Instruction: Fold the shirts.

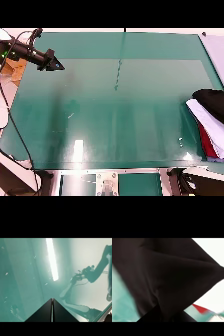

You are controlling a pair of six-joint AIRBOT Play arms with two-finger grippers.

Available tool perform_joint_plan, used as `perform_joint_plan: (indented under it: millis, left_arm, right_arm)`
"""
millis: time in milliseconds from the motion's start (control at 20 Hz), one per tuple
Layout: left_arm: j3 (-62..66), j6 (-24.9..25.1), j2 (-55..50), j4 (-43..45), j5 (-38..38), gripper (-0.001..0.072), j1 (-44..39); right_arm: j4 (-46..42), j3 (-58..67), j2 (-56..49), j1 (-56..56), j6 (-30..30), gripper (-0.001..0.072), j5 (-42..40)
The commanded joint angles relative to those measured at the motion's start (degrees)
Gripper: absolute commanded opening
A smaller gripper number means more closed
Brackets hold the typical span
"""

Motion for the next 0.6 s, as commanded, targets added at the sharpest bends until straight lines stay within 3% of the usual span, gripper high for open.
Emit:
perform_joint_plan:
  millis: [0,150,200,250,300,550]
  left_arm:
    - [0.0,0.1,0.0,0.0,-0.1,0.0025,0.0]
    - [0.0,0.1,0.0,0.0,-0.1,0.0025,0.0]
    - [0.0,0.1,0.0,0.0,0.2,0.0025,0.0]
    - [0.0,0.1,0.0,-0.1,0.4,0.0025,0.0]
    - [0.1,0.1,0.0,-0.2,0.5,0.0025,0.0]
    - [0.1,1.6,0.5,-2.8,0.1,0.0024,0.0]
  right_arm:
    - [-13.4,-8.6,1.2,-0.2,2.9,0.0017,1.9]
    - [-17.4,-18.2,1.2,-0.2,3.4,0.0018,-2.0]
    - [-17.4,-21.1,1.2,-0.2,3.4,0.0163,-3.9]
    - [-17.3,-22.6,1.0,-0.2,3.5,0.0557,-5.4]
    - [-15.9,-22.5,0.4,-0.1,3.6,0.0703,-5.6]
    - [-0.7,-10.8,0.2,2.2,5.9,0.0667,1.6]
